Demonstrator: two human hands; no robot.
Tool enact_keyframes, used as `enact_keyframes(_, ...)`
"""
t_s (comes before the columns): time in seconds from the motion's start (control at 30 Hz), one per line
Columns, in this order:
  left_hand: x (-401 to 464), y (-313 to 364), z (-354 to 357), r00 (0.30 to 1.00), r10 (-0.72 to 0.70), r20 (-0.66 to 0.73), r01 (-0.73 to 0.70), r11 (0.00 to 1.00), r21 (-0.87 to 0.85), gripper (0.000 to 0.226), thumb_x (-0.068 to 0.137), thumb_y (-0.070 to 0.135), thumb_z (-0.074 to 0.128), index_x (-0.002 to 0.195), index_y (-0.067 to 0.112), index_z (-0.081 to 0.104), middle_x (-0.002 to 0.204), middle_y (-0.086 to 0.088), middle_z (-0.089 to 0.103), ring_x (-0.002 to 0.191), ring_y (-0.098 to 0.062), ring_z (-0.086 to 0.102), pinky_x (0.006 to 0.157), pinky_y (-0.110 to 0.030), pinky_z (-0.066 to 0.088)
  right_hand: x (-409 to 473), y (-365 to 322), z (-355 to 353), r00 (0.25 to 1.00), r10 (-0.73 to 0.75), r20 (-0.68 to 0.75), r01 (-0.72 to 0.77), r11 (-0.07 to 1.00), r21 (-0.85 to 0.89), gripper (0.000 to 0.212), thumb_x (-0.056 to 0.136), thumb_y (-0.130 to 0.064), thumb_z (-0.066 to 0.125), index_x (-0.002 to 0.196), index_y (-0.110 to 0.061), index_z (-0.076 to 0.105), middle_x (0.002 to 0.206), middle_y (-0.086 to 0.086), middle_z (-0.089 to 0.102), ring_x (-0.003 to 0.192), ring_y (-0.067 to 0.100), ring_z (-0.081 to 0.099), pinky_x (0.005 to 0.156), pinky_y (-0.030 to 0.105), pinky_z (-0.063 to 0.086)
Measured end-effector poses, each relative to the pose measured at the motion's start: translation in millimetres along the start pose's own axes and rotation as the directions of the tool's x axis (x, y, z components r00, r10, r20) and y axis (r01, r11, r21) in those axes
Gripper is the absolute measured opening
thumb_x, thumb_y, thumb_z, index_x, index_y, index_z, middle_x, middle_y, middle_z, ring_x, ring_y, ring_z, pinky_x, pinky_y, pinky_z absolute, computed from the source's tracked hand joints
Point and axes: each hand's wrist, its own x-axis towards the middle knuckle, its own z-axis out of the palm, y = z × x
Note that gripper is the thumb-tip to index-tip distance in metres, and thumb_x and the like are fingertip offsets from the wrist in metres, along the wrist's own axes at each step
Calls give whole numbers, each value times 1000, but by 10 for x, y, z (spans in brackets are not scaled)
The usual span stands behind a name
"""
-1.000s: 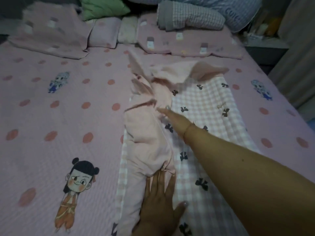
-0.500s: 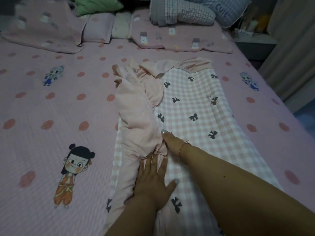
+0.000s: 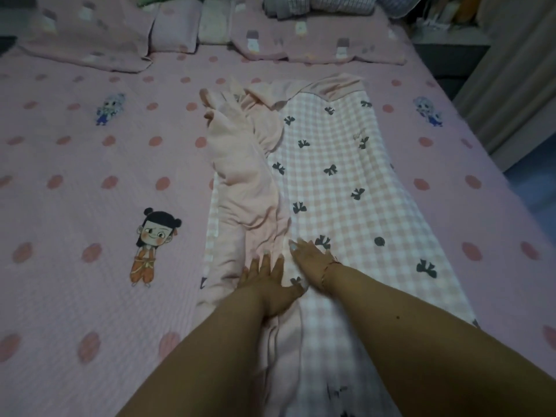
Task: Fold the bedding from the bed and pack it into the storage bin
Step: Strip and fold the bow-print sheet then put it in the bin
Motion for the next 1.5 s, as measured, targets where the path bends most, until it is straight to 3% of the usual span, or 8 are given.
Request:
enact_keyframes(0.17,-436,42,71,999,-40,20,42,996,-75,83,88,73,19,153,27,-2,161,-3,-5,149,-26,-3,118,-49,-1,-544,119,229,997,-39,61,33,996,88,48,104,-33,15,152,-22,12,160,-1,0,148,16,-5,120,44,-7)
enact_keyframes(0.23,-701,30,181,981,-34,-188,24,998,-57,76,93,66,15,154,21,8,161,-4,8,148,-23,7,119,-49,2,-696,168,331,997,-63,43,54,980,193,50,103,-39,10,152,-26,11,160,-4,2,148,14,-3,120,42,-7)
enact_keyframes(0.37,-1349,31,670,751,110,-651,-56,993,103,68,95,53,23,148,11,30,154,-14,32,145,-28,22,118,-49,11,-898,229,617,996,-87,-20,89,946,311,53,99,-48,12,150,-35,16,158,-10,13,148,15,4,119,43,-6)
enact_keyframes(0.53,-1823,-37,1360,968,-27,-248,61,989,131,93,75,74,-13,152,23,-10,160,-5,-15,146,-23,-18,117,-45,-14,-1265,492,924,994,-86,64,74,984,161,50,104,-35,11,152,-21,7,160,-1,-1,148,12,-3,120,33,-5)
enact_keyframes(0.77,-2392,253,1714,998,-26,-64,37,983,182,76,89,70,16,151,34,-7,159,-1,-19,145,-26,-22,116,-52,-12,-2003,764,1273,988,-91,124,94,995,-14,49,105,-30,13,152,-21,6,160,-2,-4,147,13,-6,118,36,-6)
enact_keyframes(1.07,-3164,463,2330,997,-2,75,-15,973,232,95,71,73,-19,152,24,-8,160,-3,-14,147,-22,-16,117,-51,-11,-2962,1129,1878,987,-63,148,81,990,-118,60,100,-45,29,152,-28,4,159,-7,-7,147,11,-11,117,36,-9)
enact_keyframes(1.33,-3499,393,2696,990,37,-137,-33,999,32,64,97,52,18,152,20,20,159,-1,18,147,-18,15,119,-35,5,-3499,1117,2206,993,100,60,-116,905,409,49,101,-35,36,147,-20,29,158,-4,15,146,11,10,121,27,4)
enact_keyframes(1.5,-3776,515,2904,904,-174,-391,-67,845,-530,40,89,41,40,87,10,66,88,-6,66,83,-22,59,74,-30,44,-3971,1137,2319,918,391,-68,-238,680,693,33,98,-24,46,127,-13,58,135,4,54,122,21,49,100,22,35)
